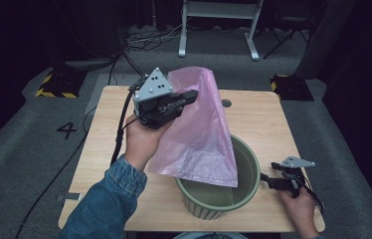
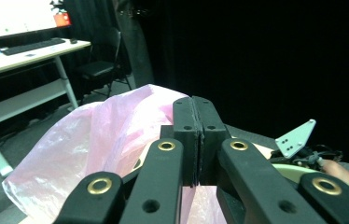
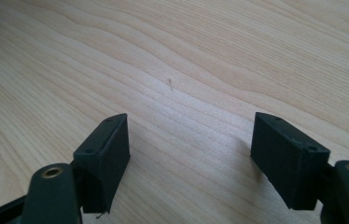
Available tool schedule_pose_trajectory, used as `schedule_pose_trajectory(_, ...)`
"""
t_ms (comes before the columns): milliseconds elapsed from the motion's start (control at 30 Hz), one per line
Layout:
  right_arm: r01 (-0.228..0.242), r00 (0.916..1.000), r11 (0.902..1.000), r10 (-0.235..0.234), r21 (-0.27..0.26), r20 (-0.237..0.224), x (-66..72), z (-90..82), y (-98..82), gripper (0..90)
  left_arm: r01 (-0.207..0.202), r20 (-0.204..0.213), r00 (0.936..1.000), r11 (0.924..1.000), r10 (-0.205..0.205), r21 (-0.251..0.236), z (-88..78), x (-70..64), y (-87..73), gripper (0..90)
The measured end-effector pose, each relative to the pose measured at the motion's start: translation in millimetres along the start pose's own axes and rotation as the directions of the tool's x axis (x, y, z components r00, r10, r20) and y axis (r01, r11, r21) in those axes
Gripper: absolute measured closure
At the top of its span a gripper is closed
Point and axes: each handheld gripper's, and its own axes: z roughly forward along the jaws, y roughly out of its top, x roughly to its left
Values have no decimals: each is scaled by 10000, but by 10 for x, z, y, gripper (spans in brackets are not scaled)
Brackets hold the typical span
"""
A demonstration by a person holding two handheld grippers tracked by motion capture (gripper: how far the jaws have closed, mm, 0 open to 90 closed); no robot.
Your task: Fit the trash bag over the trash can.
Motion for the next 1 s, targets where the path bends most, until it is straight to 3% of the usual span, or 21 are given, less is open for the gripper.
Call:
schedule_pose_trajectory(500, 18, 10000, 10000, -18, -19, -11, -2, 1, 0, 282, -14, 605, 9982, 9996, -2, 271, 352, -200, -141, 889)
schedule_pose_trajectory(733, 22, 10000, 10000, -22, -15, 7, -1, 1, 0, 282, -18, 864, 9963, 9991, -19, 427, 409, -278, -243, 889)
schedule_pose_trajectory(1000, 18, 10000, 10000, -18, -19, -14, -1, 1, 0, 282, -200, 1168, 9931, 9978, 125, 632, 352, -387, -352, 888)
